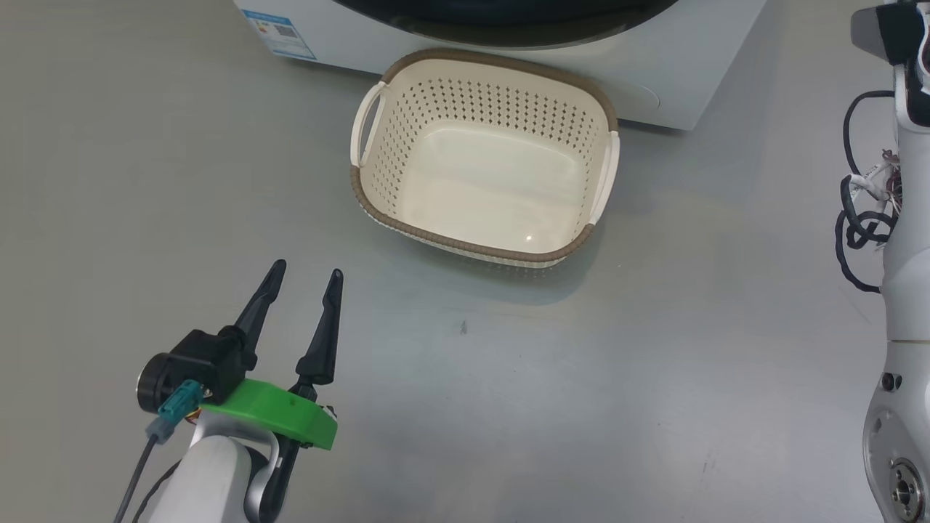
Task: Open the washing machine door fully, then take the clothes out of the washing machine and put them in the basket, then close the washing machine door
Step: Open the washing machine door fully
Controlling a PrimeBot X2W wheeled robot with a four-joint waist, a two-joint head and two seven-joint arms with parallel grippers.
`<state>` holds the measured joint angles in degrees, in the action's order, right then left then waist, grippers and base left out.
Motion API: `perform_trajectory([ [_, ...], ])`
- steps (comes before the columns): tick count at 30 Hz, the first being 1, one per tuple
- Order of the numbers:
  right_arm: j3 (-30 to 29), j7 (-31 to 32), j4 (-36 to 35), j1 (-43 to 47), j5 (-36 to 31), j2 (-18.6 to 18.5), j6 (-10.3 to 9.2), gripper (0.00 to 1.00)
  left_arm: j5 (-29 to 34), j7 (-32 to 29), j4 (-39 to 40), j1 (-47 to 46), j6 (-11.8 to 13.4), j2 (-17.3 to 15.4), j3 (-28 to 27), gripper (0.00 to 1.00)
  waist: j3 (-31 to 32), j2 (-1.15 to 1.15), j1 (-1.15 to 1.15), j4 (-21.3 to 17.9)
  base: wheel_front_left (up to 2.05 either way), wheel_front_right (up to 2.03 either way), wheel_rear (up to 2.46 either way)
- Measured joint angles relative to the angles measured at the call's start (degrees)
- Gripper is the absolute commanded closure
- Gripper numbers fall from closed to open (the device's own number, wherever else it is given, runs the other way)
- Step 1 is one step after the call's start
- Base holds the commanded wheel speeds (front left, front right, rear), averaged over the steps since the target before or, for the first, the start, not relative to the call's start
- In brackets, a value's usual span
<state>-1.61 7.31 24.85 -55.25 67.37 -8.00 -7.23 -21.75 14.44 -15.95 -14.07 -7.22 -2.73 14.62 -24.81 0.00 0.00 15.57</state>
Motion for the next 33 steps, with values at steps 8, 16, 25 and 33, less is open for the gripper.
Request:
perform_trajectory([
  [8, 0.07, 4.61, 5.67, -5.20, 2.13, 0.98, 0.00, 1.00, -0.94, 0.00, -0.52, -0.15, -0.13, 0.21, 0.51, 0.00, -1.90, 0.00, 0.00, 3.08, 0.00, 0.00, 0.00],
  [16, -1.34, 6.56, 9.96, -9.95, 3.16, 1.01, 0.00, 1.00, -1.12, 0.00, -0.66, -0.99, -0.13, 0.40, 0.59, 0.00, -3.40, 0.00, 0.00, 4.24, 0.00, 0.00, 0.00],
  [25, -2.86, 8.84, 13.71, -14.62, 4.80, 1.01, 0.00, 1.00, -1.52, 0.00, -1.25, -1.42, -0.13, 0.68, 1.41, 0.00, -4.54, 0.00, 0.00, 5.01, 0.00, 0.00, 0.00],
  [33, -4.26, 10.65, 16.31, -17.12, 6.98, 1.01, 0.00, 1.00, -1.79, 0.00, -1.58, -1.57, -0.13, 0.81, 2.02, 0.00, -4.88, 0.00, 0.00, 5.53, 0.00, 0.00, 0.00],
])
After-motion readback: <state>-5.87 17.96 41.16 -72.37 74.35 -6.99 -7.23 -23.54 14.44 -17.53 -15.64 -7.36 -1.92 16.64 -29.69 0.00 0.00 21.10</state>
